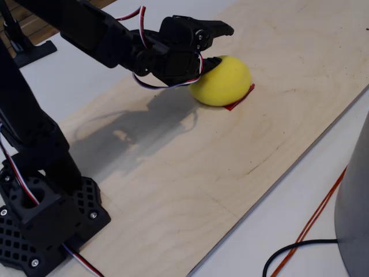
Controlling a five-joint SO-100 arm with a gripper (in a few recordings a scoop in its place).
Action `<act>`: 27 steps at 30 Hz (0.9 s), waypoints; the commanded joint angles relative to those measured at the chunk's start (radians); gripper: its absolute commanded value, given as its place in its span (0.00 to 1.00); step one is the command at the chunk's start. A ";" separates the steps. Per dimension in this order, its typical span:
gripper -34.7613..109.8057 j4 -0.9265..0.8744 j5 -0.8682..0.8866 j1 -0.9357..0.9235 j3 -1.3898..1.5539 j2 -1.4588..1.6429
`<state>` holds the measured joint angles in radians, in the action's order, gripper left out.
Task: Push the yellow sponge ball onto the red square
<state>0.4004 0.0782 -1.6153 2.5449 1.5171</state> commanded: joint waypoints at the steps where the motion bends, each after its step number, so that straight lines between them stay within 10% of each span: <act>1: 0.38 0.026 0.000 -0.071 -0.002 -0.002; 27: 0.38 0.091 0.020 -0.087 -0.002 -0.028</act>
<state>0.4755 0.0828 -1.6904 2.5403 1.4834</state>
